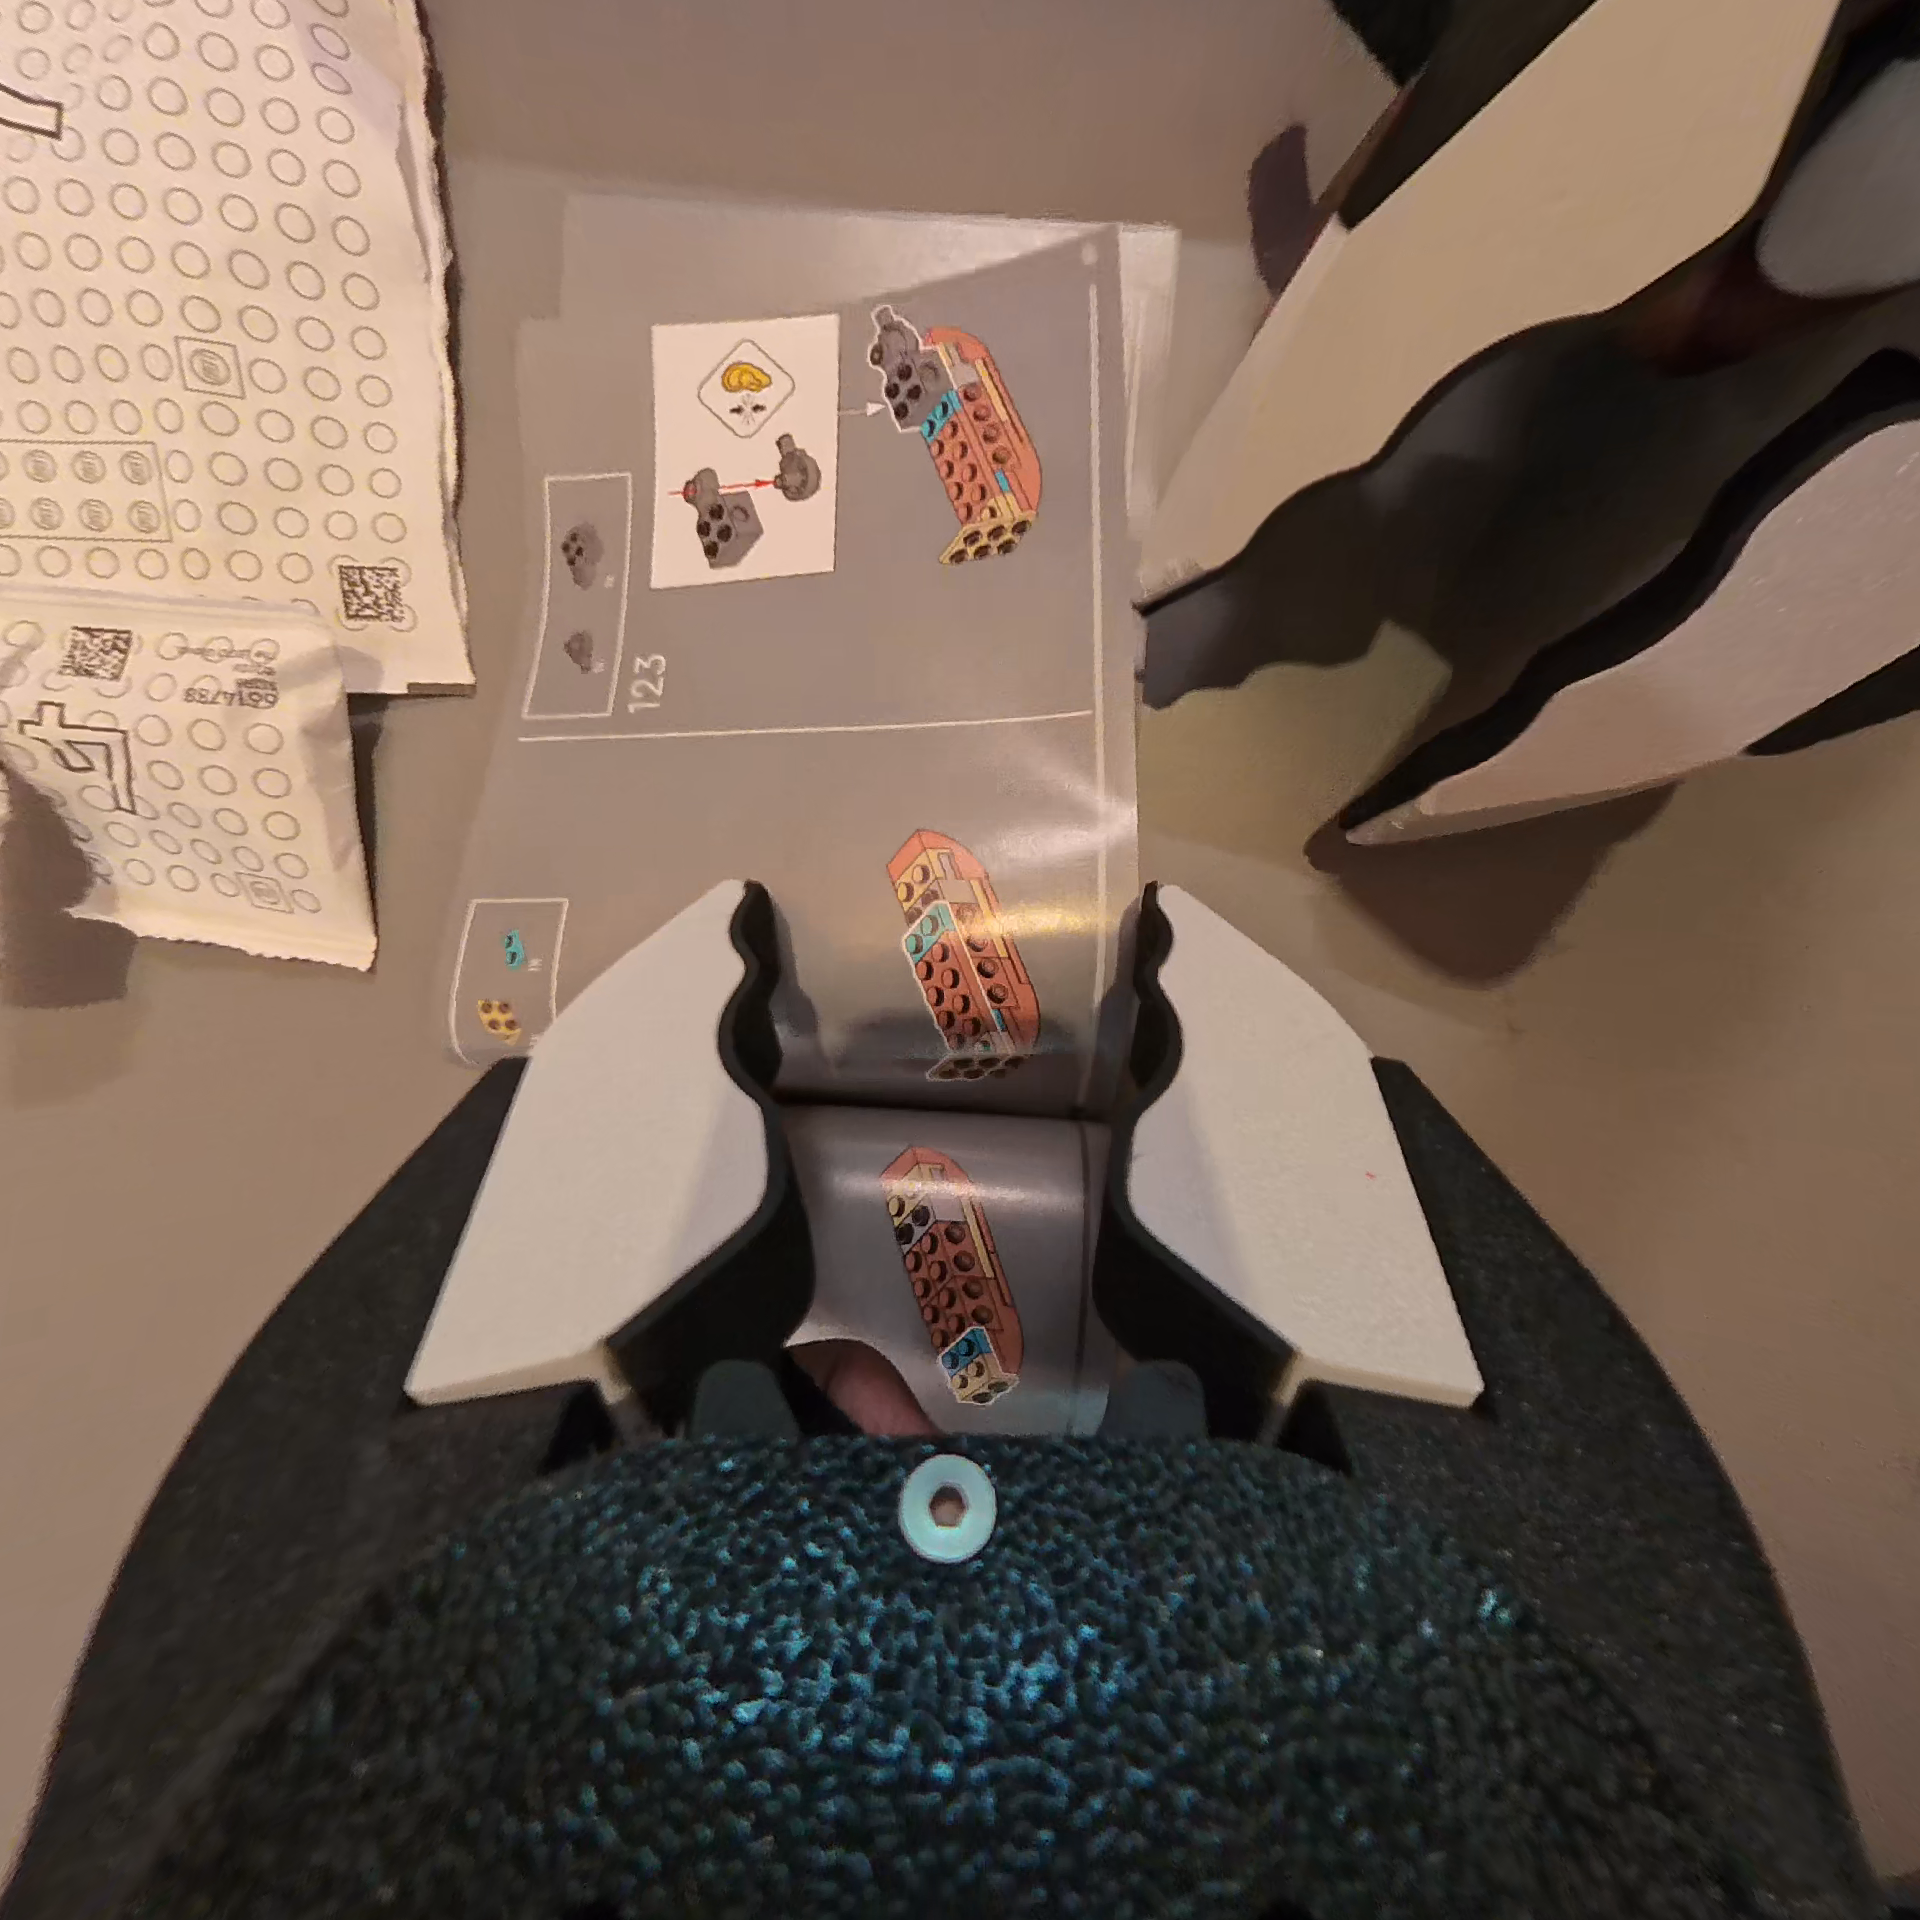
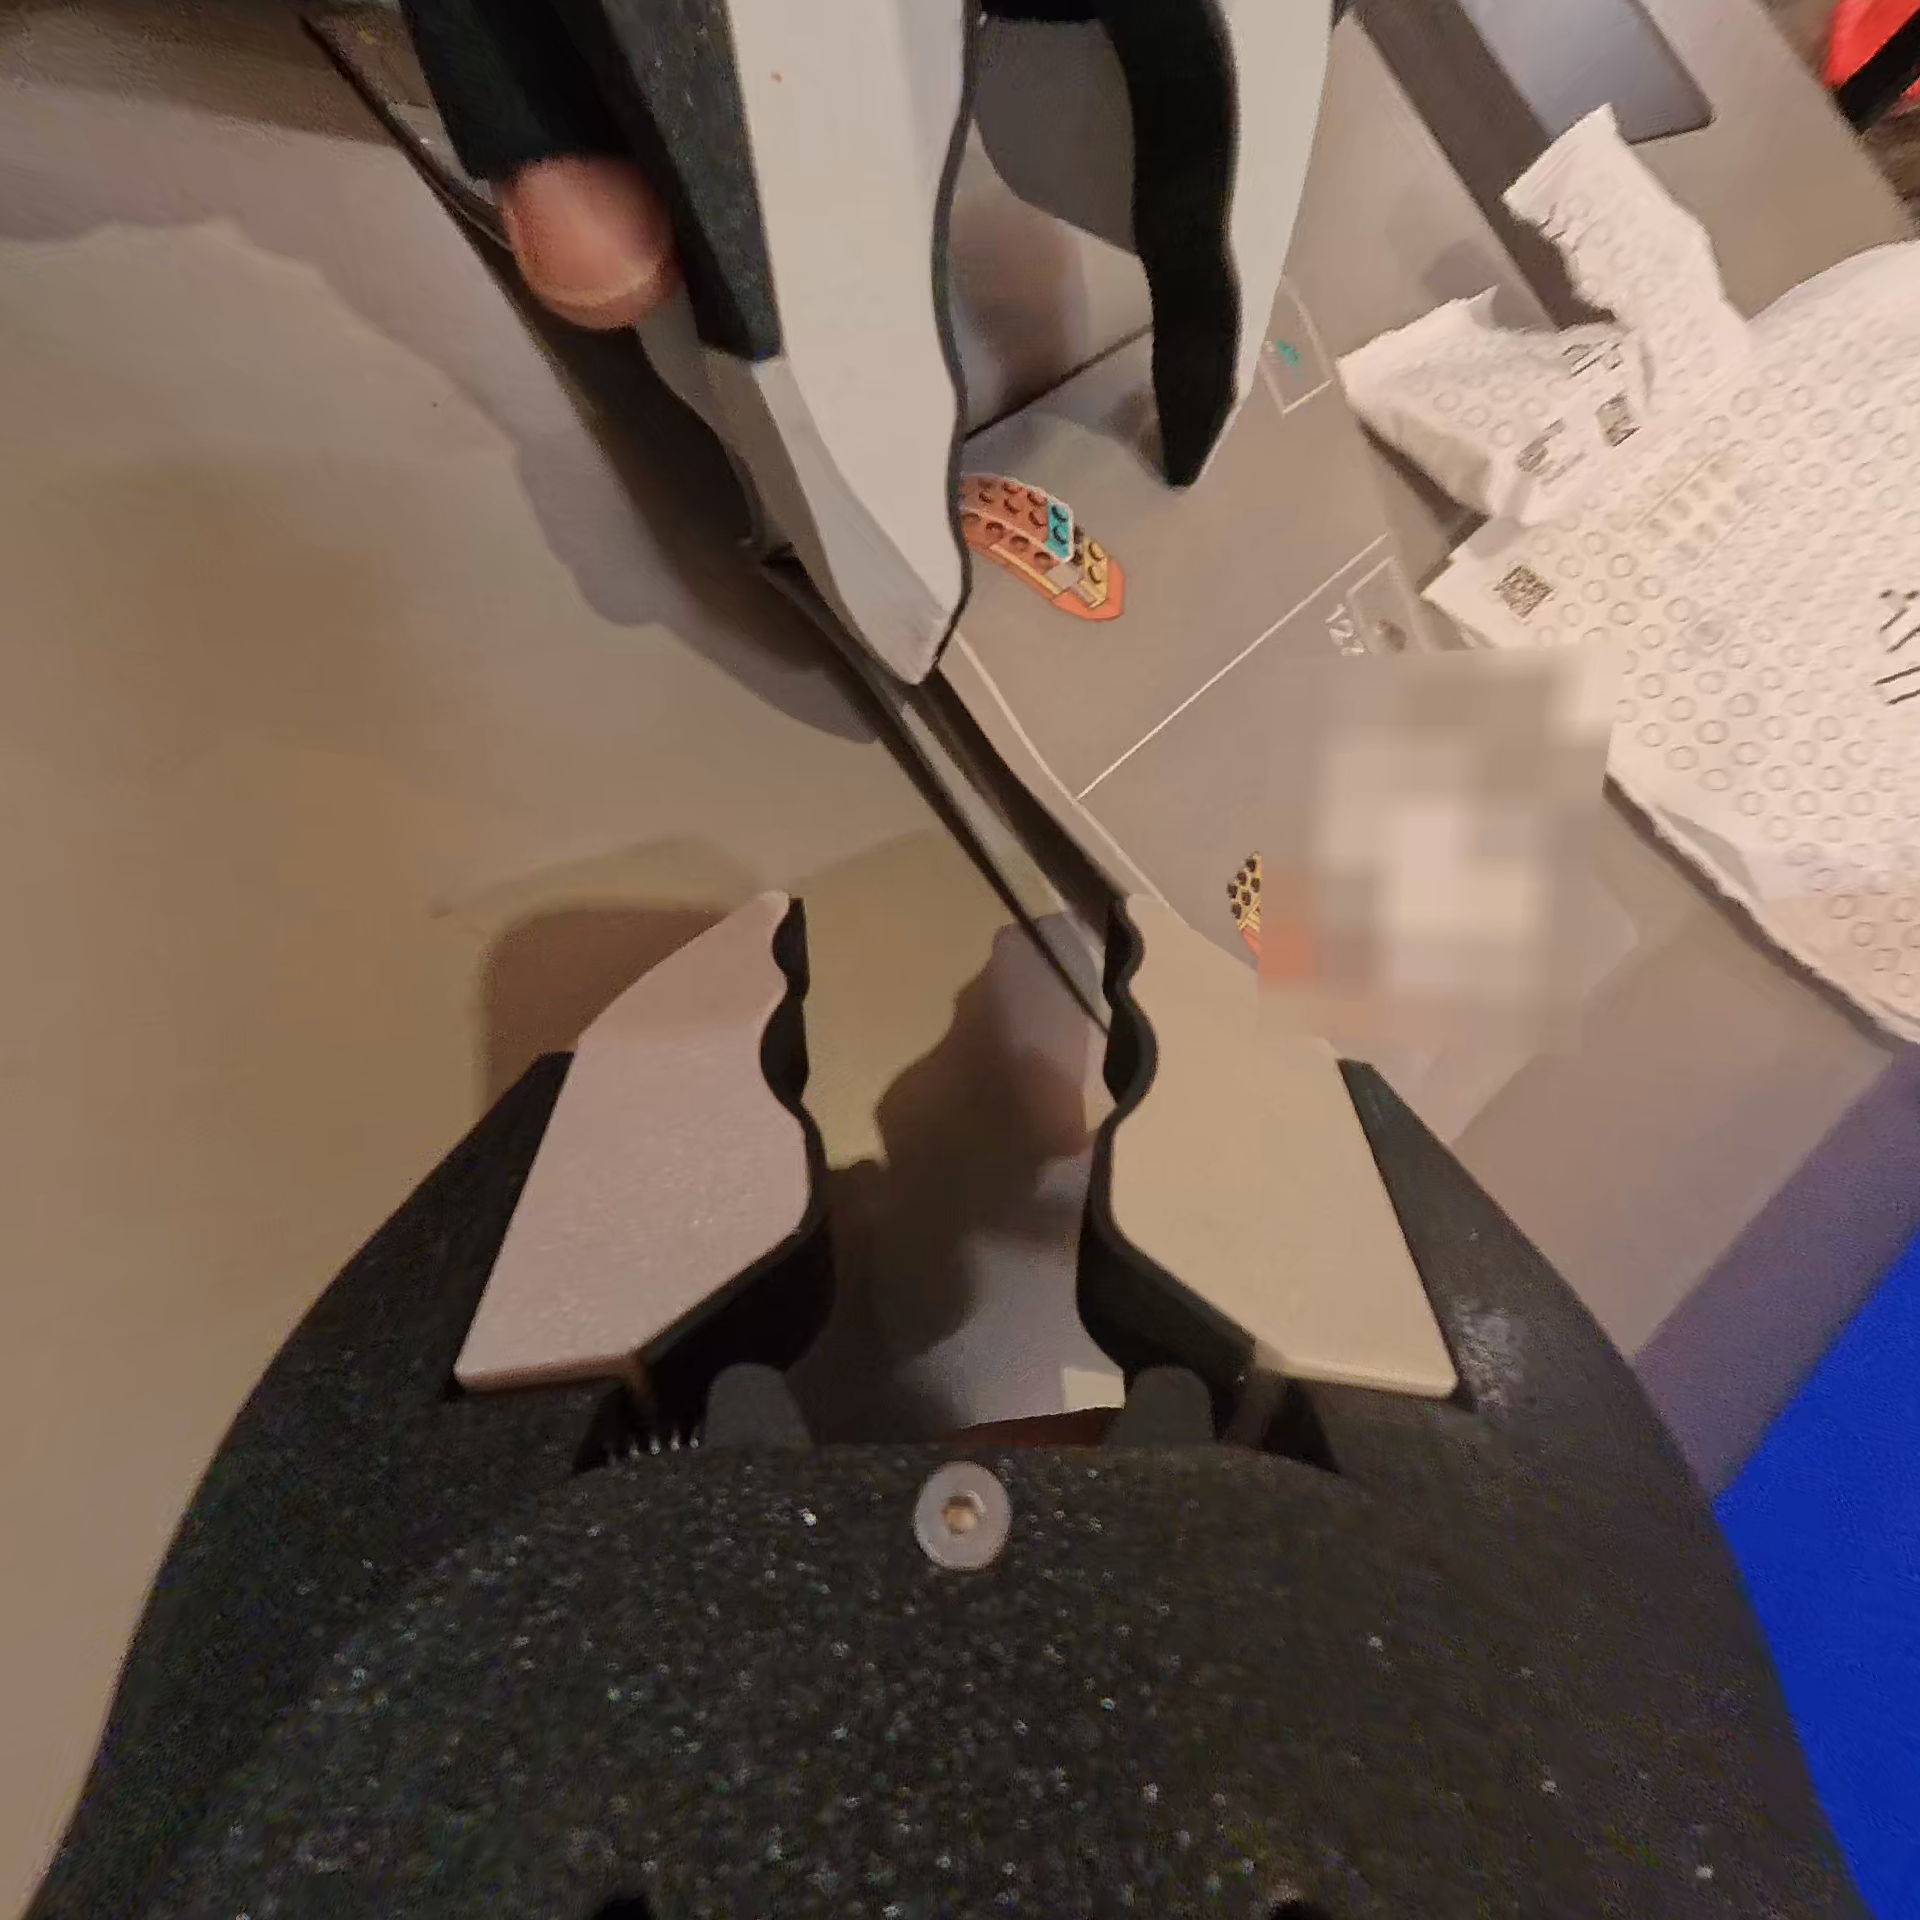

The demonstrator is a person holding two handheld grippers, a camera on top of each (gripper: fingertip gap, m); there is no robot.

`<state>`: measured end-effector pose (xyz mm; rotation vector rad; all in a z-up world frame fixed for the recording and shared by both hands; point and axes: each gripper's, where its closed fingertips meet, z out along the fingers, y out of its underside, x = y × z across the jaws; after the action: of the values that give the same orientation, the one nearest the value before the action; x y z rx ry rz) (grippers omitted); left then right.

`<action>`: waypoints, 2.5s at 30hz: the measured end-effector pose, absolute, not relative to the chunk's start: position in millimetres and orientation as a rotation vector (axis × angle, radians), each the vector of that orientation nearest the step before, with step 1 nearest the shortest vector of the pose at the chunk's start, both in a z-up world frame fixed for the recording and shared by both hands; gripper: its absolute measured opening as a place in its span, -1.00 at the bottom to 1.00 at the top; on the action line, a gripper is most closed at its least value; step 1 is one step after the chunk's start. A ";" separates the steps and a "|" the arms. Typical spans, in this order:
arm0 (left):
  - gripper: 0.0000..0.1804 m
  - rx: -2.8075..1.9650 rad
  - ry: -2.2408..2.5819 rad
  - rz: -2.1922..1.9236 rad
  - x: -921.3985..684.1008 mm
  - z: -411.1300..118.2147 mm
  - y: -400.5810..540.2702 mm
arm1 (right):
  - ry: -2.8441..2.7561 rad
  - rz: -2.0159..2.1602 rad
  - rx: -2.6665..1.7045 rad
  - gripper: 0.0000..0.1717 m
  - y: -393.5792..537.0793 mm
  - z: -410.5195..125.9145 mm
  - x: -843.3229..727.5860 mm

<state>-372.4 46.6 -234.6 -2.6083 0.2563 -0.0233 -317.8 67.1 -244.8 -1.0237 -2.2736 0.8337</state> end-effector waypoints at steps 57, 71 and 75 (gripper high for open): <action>-0.32 -2.305 -0.015 0.340 -433.9 -87.2 -43.0 | -2.130 0.500 -0.293 -0.44 -59.3 -212.8 -356.5; -0.32 -2.316 -0.032 0.344 -447.9 -93.1 -51.3 | -2.277 0.425 -0.229 -0.52 -52.1 -226.7 -342.4; -0.32 -2.311 -0.048 0.345 -452.0 -92.6 -53.7 | -2.321 0.517 -0.254 -0.52 -43.4 -210.3 -348.5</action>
<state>-452.0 -53.7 -92.6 -2.3113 -0.0480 0.3447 -348.5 -43.4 -210.3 -0.2542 -2.3210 0.5175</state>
